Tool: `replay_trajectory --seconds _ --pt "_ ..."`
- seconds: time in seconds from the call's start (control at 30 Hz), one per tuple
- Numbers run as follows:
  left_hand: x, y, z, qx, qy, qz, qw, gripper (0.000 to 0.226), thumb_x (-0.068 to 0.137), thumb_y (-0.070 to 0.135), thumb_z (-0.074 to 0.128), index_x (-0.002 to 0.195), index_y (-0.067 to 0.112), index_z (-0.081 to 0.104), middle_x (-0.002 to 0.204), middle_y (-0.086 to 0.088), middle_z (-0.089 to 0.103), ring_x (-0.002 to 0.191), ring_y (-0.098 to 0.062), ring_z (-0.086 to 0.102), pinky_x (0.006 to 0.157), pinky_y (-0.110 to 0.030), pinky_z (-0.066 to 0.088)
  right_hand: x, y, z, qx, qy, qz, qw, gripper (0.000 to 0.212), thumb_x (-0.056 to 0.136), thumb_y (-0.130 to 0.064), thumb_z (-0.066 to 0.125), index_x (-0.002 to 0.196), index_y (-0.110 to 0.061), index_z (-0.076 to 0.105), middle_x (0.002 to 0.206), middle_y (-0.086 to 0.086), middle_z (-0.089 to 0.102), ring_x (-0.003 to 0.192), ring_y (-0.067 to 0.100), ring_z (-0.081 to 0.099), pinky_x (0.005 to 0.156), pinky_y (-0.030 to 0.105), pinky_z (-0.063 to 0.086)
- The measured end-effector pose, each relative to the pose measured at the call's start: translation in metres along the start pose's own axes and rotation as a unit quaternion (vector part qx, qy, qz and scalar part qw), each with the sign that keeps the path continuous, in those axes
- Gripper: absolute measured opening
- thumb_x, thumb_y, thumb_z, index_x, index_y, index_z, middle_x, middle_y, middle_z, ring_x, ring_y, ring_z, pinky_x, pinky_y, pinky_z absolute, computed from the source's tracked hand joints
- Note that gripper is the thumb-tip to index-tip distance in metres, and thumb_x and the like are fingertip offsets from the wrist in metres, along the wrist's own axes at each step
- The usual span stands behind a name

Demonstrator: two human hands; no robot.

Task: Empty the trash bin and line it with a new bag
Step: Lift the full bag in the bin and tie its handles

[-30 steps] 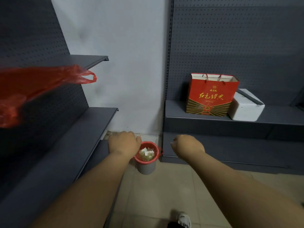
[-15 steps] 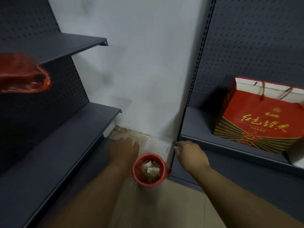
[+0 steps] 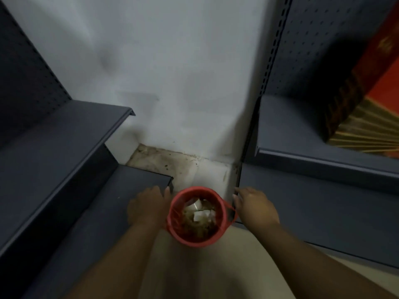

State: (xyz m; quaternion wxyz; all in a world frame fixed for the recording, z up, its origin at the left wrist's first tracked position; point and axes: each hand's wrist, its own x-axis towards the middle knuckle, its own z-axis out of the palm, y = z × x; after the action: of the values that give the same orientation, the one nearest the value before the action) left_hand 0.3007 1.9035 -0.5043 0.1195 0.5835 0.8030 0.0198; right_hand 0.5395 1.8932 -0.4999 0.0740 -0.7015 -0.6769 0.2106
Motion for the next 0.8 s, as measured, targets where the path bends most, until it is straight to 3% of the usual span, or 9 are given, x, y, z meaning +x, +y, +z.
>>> replay_trajectory --seconds 0.33,0.47,0.6,0.67,0.8 --pt "0.077 -0.056 0.180 0.003 0.044 -0.041 0.998 0.055 0.101 0.036 0.019 0.113 0.002 0.060 0.122 -0.022 0.060 0.109 -0.039 0.057 0.091 -0.041 0.043 0.093 0.071 0.189 0.061 0.022 0.014 0.998 0.043 0.099 -0.035 0.038 0.136 -0.016 0.049 0.139 0.010 0.052 0.125 0.028 0.049 0.104 0.040 0.042" --pt "0.099 -0.078 0.235 -0.024 0.077 -0.041 0.996 0.055 0.100 0.036 0.021 0.108 -0.001 0.062 0.118 -0.025 0.062 0.107 -0.041 0.058 0.092 -0.044 0.045 0.115 0.096 0.233 0.086 0.050 0.046 0.994 0.037 0.099 -0.026 0.039 0.130 -0.012 0.054 0.135 0.012 0.054 0.119 0.030 0.054 0.096 0.038 0.046" --pt "0.112 -0.087 0.264 -0.068 0.092 -0.038 0.993 0.053 0.100 0.035 0.023 0.105 -0.003 0.060 0.115 -0.028 0.062 0.105 -0.043 0.058 0.090 -0.044 0.044 0.122 0.115 0.259 0.112 0.047 0.081 0.989 0.032 0.098 -0.026 0.037 0.104 -0.010 0.064 0.111 0.016 0.066 0.094 0.031 0.060 0.078 0.031 0.045" --pt "0.114 -0.088 0.270 -0.084 0.083 -0.041 0.992 0.053 0.100 0.034 0.023 0.107 -0.003 0.059 0.116 -0.029 0.061 0.105 -0.043 0.057 0.090 -0.044 0.043 0.121 0.121 0.268 0.112 0.018 0.100 0.988 0.033 0.098 -0.024 0.036 0.108 -0.007 0.063 0.101 0.015 0.068 0.085 0.030 0.059 0.072 0.027 0.042" --pt "0.116 -0.087 0.272 -0.087 0.068 -0.052 0.993 0.051 0.100 0.034 0.023 0.108 -0.002 0.059 0.116 -0.028 0.060 0.105 -0.042 0.057 0.088 -0.043 0.043 0.120 0.131 0.282 0.051 -0.027 0.122 0.991 0.034 0.092 -0.005 0.047 0.125 -0.007 0.057 0.120 0.018 0.064 0.108 0.034 0.060 0.088 0.034 0.047"
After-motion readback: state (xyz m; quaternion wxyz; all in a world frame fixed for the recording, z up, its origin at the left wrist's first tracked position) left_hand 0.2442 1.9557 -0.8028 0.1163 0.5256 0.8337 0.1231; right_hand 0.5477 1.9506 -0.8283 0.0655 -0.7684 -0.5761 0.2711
